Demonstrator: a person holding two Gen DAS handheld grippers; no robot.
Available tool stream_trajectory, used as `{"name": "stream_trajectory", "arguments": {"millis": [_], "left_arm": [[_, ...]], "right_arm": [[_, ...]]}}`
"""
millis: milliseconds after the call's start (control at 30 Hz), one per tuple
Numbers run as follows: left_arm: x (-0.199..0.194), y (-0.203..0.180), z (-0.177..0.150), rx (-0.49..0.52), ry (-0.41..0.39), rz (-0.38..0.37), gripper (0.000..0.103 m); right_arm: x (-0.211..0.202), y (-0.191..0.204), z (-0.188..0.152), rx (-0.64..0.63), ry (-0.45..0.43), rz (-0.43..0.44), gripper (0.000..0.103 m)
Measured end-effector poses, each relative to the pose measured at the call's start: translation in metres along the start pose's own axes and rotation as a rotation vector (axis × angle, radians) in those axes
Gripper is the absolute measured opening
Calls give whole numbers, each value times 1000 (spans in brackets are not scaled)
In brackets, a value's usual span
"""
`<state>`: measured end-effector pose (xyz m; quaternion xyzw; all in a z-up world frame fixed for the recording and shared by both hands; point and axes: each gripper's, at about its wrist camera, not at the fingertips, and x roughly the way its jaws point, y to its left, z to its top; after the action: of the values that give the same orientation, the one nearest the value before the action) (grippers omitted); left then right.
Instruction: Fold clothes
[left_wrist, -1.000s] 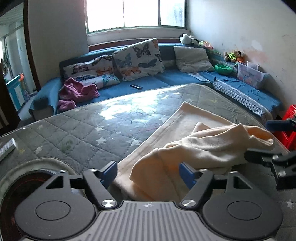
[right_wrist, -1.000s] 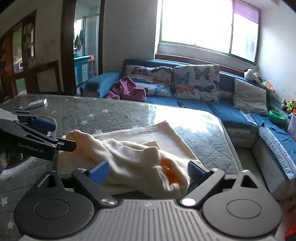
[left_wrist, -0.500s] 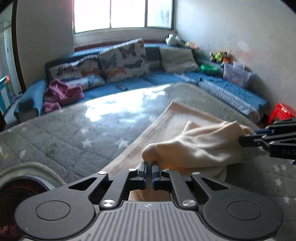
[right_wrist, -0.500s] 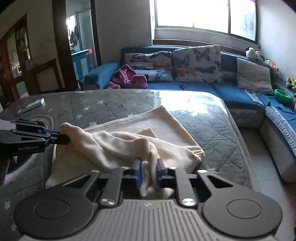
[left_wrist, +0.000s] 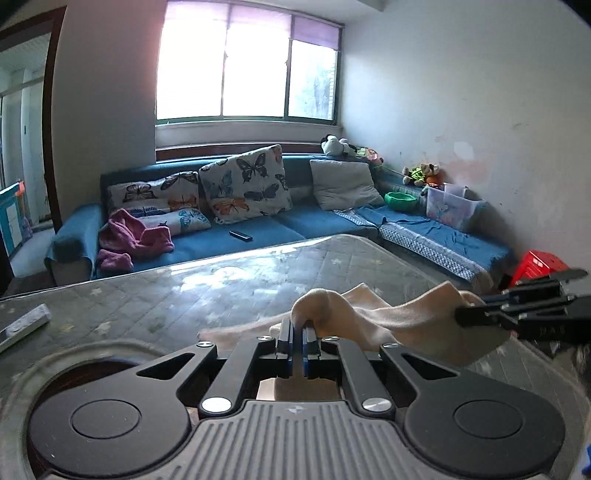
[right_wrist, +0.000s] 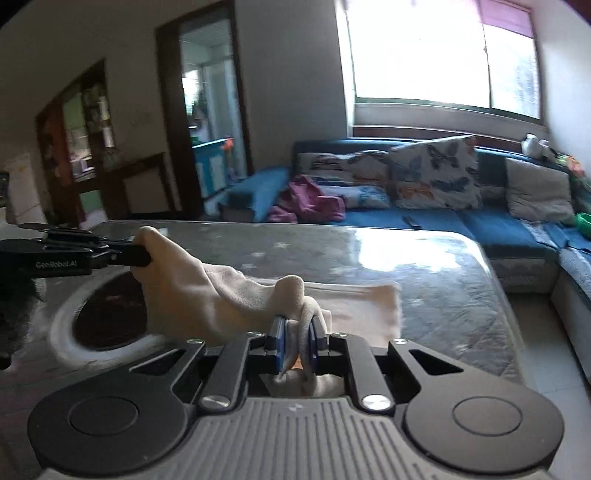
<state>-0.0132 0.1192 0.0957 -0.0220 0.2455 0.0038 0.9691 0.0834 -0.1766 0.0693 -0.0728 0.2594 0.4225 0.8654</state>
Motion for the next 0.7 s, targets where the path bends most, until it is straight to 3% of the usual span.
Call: {"name": "stream_trajectory", "arguments": {"millis": [133, 300, 467, 533, 600, 667, 700], "left_arm": [[-37, -1, -30, 11, 41, -13, 5], [-68, -4, -75, -3, 124, -31, 5], [-89, -4, -110, -34, 200, -72, 6], [-94, -2, -117, -27, 213, -78, 9], [-98, 2, -120, -23, 212, -69, 10], [-101, 7, -119, -23, 200, -56, 14], [-103, 9, -118, -24, 190, -51, 20]], "right_arm": [[-21, 24, -17, -28, 24, 58, 12], [-38, 56, -47, -56, 121, 135, 12], [-49, 77, -72, -68, 231, 188, 18], [-55, 81, -73, -75, 235, 186, 20], [-61, 84, -70, -79, 233, 177, 25], [-60, 88, -66, -96, 218, 161, 38], [-59, 90, -64, -105, 210, 152, 39]]}}
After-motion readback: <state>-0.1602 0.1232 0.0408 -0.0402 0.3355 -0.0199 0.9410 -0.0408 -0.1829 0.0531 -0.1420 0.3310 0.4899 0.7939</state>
